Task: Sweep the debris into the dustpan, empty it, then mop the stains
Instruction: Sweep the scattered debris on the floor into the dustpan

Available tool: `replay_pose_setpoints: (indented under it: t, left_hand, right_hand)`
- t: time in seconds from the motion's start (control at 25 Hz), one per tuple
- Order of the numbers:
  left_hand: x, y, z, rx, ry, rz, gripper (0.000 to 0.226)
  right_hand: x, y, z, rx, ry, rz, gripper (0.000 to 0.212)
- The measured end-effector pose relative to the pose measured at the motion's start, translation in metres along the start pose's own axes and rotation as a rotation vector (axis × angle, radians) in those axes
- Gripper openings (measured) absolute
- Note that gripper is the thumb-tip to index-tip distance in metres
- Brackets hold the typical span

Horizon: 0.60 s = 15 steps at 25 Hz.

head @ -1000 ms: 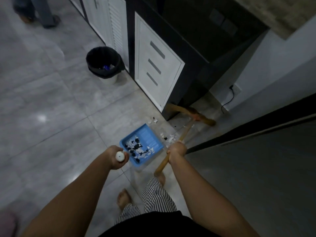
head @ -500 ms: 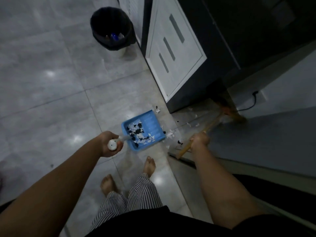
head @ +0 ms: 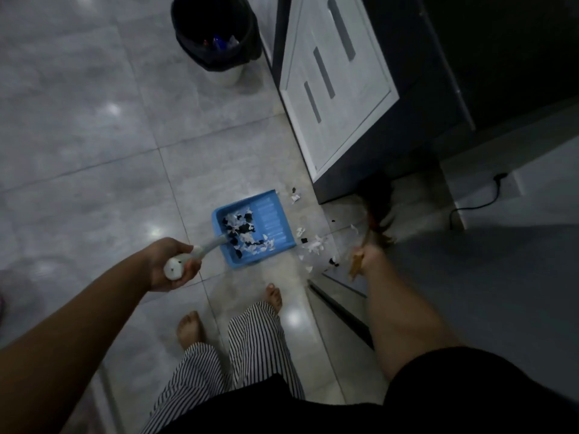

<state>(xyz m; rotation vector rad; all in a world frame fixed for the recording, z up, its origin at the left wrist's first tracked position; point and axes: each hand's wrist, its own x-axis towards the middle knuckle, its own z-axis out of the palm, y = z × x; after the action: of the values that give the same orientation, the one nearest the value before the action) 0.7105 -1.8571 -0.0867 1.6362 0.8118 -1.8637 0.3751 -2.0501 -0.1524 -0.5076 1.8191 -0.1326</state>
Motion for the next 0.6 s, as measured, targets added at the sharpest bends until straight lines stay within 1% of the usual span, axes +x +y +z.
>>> replay_pose_setpoints:
  t: [0.04,0.08,0.16,0.36,0.52,0.6]
  left_hand:
    - [-0.001,-0.001,-0.001,0.019,-0.025,0.013,0.029]
    - [-0.004,-0.002,-0.004,0.012,-0.025,0.016,0.029]
    - [-0.010,-0.003,-0.015,0.009,-0.032,0.011,0.029]
    - [-0.026,-0.020,-0.060,0.071,-0.005,0.051,0.029]
    - [-0.039,-0.041,-0.104,0.096,0.021,0.081,0.026]
    - [-0.041,-0.051,-0.125,0.099,0.042,0.103,0.028]
  right_hand:
    - [-0.001,0.010,0.008,0.076,-0.014,0.051,0.033]
    - [-0.006,0.019,0.016,0.153,-0.015,0.142,0.036]
    - [-0.019,0.045,0.035,0.231,-0.030,0.271,0.039]
    - [-0.070,0.102,0.065,0.295,-0.135,0.352,0.037]
    - [-0.116,0.141,0.092,0.433,-0.201,0.363,0.038]
    - [-0.135,0.154,0.103,0.517,-0.226,0.393,0.038]
